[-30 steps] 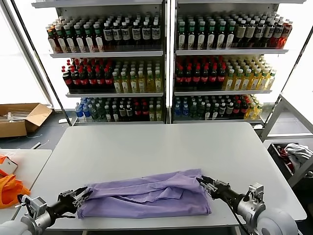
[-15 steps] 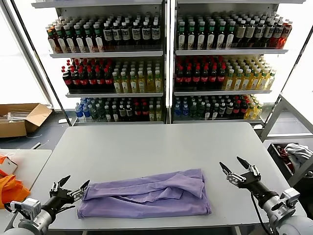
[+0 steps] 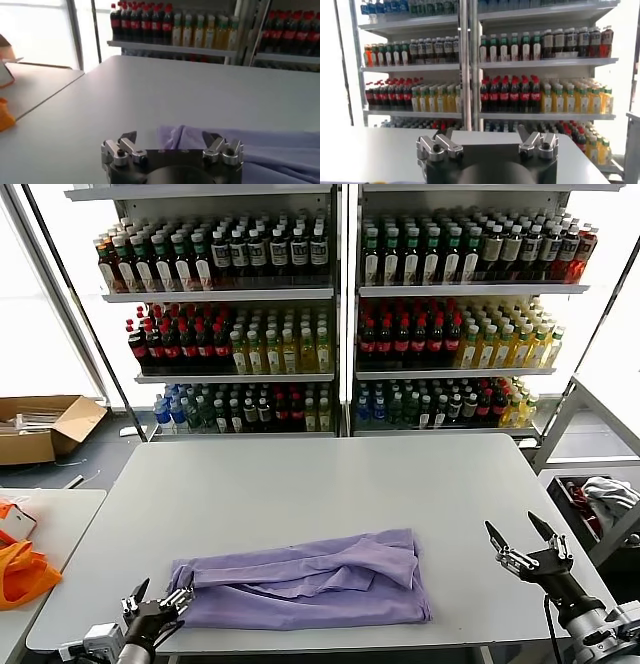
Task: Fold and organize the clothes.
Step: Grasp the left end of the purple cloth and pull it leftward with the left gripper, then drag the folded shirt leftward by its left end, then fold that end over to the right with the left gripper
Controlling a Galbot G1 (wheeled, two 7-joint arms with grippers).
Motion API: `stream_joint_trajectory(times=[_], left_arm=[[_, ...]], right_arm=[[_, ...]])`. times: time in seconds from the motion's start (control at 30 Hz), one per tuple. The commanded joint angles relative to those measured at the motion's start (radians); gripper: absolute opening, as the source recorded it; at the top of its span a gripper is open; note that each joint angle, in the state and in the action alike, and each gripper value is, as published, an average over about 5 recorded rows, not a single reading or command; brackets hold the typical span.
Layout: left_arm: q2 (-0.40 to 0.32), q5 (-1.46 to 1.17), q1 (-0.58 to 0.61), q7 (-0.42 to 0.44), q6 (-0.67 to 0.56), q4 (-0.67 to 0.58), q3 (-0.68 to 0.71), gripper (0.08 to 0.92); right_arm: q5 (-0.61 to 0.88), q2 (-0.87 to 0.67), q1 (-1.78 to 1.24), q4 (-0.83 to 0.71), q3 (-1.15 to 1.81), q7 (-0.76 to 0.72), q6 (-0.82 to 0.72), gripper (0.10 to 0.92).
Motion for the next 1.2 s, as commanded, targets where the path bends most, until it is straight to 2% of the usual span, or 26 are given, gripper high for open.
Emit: stream_joint_trajectory(times=[0.03,0.27,0.53,0.67,0.83,0.97,1.2], left_arm=[[-0.094,0.023,-0.009,-0.126,0.015,0.015,0.104,0.774],[-0.11,-0.003,0.006,-0.093,0.021,0.028,0.108,0.608],[-0.103,-0.005,0.006,-0.046,0.008,0.004,0.117,0.348],[-0.081,0.009,-0.017,-0.033,-0.016,0.007,0.101,0.236],[-0.015,0.01,-0.044,-0.013,-0.033,0.001,0.046,0.111],[0.059,0.002,-0.056,0.044,-0.044,0.013,-0.042,0.095],[0.221,-0.153,-0.028,0.173,-0.057,0.089,-0.321,0.095]], right_arm=[[-0.015,0.032,-0.021,0.007,0.028,-0.012,0.018,0.823],[0.019,0.03,-0.02,0.037,0.034,-0.007,-0.012,0.823],[0.037,0.038,-0.022,0.066,0.036,-0.003,-0.028,0.823],[0.038,0.038,-0.021,0.071,0.031,-0.005,-0.028,0.823],[0.04,0.034,-0.016,0.073,0.026,-0.004,-0.031,0.823],[0.041,0.033,-0.016,0.082,0.024,-0.004,-0.032,0.823],[0.042,0.036,-0.03,0.098,0.031,-0.003,-0.032,0.823]])
